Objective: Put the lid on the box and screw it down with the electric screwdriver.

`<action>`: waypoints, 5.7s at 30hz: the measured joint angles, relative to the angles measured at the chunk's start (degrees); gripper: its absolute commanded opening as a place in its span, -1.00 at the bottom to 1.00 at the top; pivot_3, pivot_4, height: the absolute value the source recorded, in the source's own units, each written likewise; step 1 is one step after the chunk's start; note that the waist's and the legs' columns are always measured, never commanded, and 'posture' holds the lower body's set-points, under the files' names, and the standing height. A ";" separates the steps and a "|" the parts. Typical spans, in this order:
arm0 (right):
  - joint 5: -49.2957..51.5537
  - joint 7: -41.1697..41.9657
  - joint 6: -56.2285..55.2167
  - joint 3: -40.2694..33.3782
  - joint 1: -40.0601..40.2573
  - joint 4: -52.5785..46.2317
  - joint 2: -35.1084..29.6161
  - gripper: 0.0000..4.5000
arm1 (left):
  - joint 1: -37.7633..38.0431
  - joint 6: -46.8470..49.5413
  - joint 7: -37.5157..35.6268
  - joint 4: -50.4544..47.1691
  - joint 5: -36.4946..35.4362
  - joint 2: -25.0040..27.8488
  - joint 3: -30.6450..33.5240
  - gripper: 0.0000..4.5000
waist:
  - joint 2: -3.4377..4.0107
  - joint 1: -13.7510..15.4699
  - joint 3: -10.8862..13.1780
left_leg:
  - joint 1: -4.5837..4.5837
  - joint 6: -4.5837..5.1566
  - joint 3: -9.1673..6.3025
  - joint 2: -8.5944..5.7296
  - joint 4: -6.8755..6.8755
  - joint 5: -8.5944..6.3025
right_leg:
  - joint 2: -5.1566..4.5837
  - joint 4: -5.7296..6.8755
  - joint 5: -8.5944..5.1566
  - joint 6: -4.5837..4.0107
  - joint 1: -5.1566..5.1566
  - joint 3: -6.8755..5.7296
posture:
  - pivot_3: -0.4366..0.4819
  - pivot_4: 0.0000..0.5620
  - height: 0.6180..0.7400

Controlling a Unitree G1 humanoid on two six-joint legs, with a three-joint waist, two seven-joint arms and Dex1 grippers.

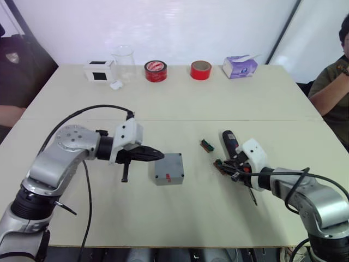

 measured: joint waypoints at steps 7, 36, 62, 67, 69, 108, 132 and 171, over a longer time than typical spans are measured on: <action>0.61 0.16 -0.46 0.23 -0.06 0.40 -1.05 -0.98 | 0.01 -0.04 0.53 -0.01 0.27 0.00 0.00 -1.00 | 0.00 0.00 0.00 | 0.00 0.00 0.00 0.00 0.00 0.00 | 0.00 0.00 0.00 0.00 0.00 0.00 | -0.05 -0.47 0.98; 15.06 3.16 4.42 12.64 -28.32 7.80 3.83 -0.98 | 7.02 0.22 5.64 -0.23 1.01 3.68 4.10 -1.00 | 0.09 -0.02 0.08 | -0.76 -0.01 0.01 -0.05 0.02 0.01 | -0.20 -0.05 0.01 -0.01 -0.71 -0.02 | -0.05 -0.47 0.98; 11.75 4.87 -1.26 15.78 -26.10 11.81 2.52 -0.98 | 7.96 0.35 8.08 -3.36 0.91 3.73 4.59 -1.00 | 0.09 -0.07 0.08 | -0.76 -0.01 -0.06 0.01 0.03 0.01 | -0.09 0.05 0.02 -0.02 -0.76 -0.09 | -0.05 -0.47 0.98; 11.73 5.31 -1.38 15.99 -26.94 12.83 2.71 -0.98 | 7.95 0.35 8.13 -3.52 0.93 3.72 4.56 -1.00 | 0.09 -0.07 0.08 | -0.76 -0.01 -0.06 0.01 0.03 0.01 | -0.09 0.05 0.02 -0.02 -0.76 -0.09 | -0.05 -0.47 0.98; 11.73 5.35 -1.47 16.01 -27.17 12.95 2.89 -0.98 | 7.95 0.35 8.13 -3.51 0.94 3.70 4.48 -1.00 | 0.09 -0.06 0.08 | -0.76 -0.01 -0.06 0.01 0.03 0.01 | -0.09 0.05 0.02 -0.02 -0.75 -0.09 | -0.05 -0.47 0.98; 7.55 9.62 -8.05 20.24 -25.23 17.87 2.98 0.08 | 9.12 0.33 9.41 -3.95 1.96 2.83 4.36 -1.00 | 0.09 -0.05 0.07 | -0.70 -0.02 -0.05 0.01 0.05 0.01 | -0.09 0.12 0.02 -0.02 -0.71 -0.09 | -0.05 -0.47 0.98; 21.62 -4.66 24.43 12.71 -33.51 24.89 -21.74 0.98 | 2.38 -3.49 7.77 1.11 2.22 -4.19 -1.97 -1.00 | 0.15 -0.17 0.08 | -0.76 -0.01 0.08 -0.02 0.05 0.01 | -0.11 0.01 0.04 -0.03 -0.73 0.03 | -0.05 -0.47 0.98; 28.85 -15.79 24.51 31.90 -41.33 39.06 -26.46 0.98 | 4.87 -5.33 13.73 0.40 5.92 -8.58 -2.73 -1.00 | 0.14 -0.09 0.07 | -0.76 -0.01 0.02 0.04 0.11 0.01 | -0.04 0.03 0.04 -0.02 -0.72 -0.03 | -0.05 -0.47 0.98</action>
